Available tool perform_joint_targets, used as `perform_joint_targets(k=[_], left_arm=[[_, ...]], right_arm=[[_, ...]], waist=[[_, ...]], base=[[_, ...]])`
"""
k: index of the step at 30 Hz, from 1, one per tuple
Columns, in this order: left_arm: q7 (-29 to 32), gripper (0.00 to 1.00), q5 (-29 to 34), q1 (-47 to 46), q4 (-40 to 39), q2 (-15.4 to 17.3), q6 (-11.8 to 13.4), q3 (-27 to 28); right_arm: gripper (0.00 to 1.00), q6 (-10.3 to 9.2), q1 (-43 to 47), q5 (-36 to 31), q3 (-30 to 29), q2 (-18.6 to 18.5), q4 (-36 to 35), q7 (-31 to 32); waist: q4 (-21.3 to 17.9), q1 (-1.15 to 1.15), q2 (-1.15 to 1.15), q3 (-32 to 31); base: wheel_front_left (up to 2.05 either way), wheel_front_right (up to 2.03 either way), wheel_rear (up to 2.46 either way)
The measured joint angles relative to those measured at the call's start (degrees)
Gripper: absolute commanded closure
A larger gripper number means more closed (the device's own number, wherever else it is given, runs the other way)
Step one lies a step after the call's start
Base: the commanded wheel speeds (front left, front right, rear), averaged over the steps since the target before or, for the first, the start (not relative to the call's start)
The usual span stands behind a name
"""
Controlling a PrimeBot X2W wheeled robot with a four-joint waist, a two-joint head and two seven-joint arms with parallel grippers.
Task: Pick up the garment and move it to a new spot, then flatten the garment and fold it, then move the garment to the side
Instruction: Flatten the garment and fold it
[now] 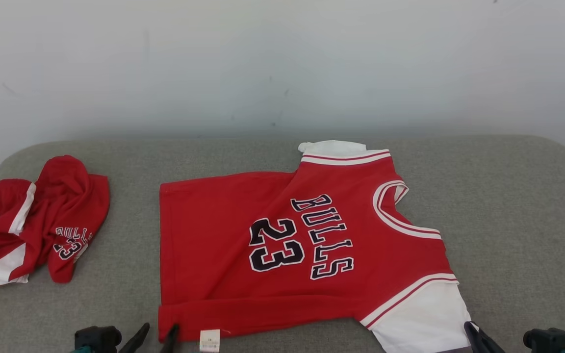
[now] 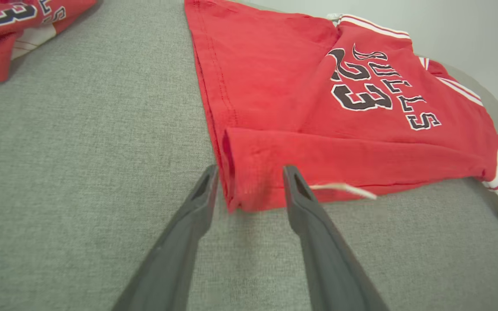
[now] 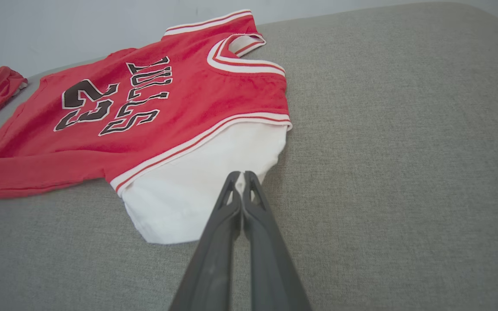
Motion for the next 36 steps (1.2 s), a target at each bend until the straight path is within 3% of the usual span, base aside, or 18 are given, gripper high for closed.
perform_joint_targets(k=[7,20,22,23,24,25,36], left_arm=[[0.38,0.00,0.68,-1.04,-3.65,0.38,0.80,0.85],[5.17,0.00,1.64,-1.32,-2.55,0.10,0.99,-0.27],[5.71,0.57,1.62,-1.41,-2.59,0.03,0.99,-0.32],[5.99,0.62,1.57,-1.41,-2.72,-0.10,1.00,-0.27],[6.05,0.91,1.58,-1.41,-2.92,-0.26,1.00,-0.32],[6.09,1.00,1.63,-1.43,-3.11,-0.34,1.01,-0.52],[5.63,1.00,3.69,-1.94,-6.16,1.02,1.42,-0.21]], right_arm=[[1.00,-1.10,0.22,-0.15,-0.78,-0.77,-2.61,1.25],[1.00,-2.04,-0.91,-0.45,-1.10,-1.35,-4.67,3.48],[1.00,-2.04,-0.91,-0.45,-1.20,-1.43,-4.87,3.55],[1.00,-2.05,-0.91,-0.45,-1.27,-1.43,-5.00,3.72],[1.00,-2.10,-0.91,-0.45,-1.36,-1.43,-5.06,3.82],[1.00,-2.11,-0.90,-0.45,-1.45,-1.44,-5.15,3.97],[1.00,-2.56,-0.67,-0.42,-2.63,-1.76,-5.24,4.48]], waist=[[1.04,0.00,0.00,2.32],[1.67,0.00,0.00,4.54],[1.61,0.01,0.00,4.61],[1.59,0.01,0.00,4.64],[1.57,0.00,0.00,4.66],[1.57,0.00,0.01,4.68],[2.24,0.00,0.00,4.19]], base=[[0.00,0.00,0.00],[0.00,0.00,0.00],[0.00,0.00,0.00],[0.00,0.00,0.00],[0.00,0.00,0.00],[0.00,0.00,0.00],[0.00,0.00,0.00]])
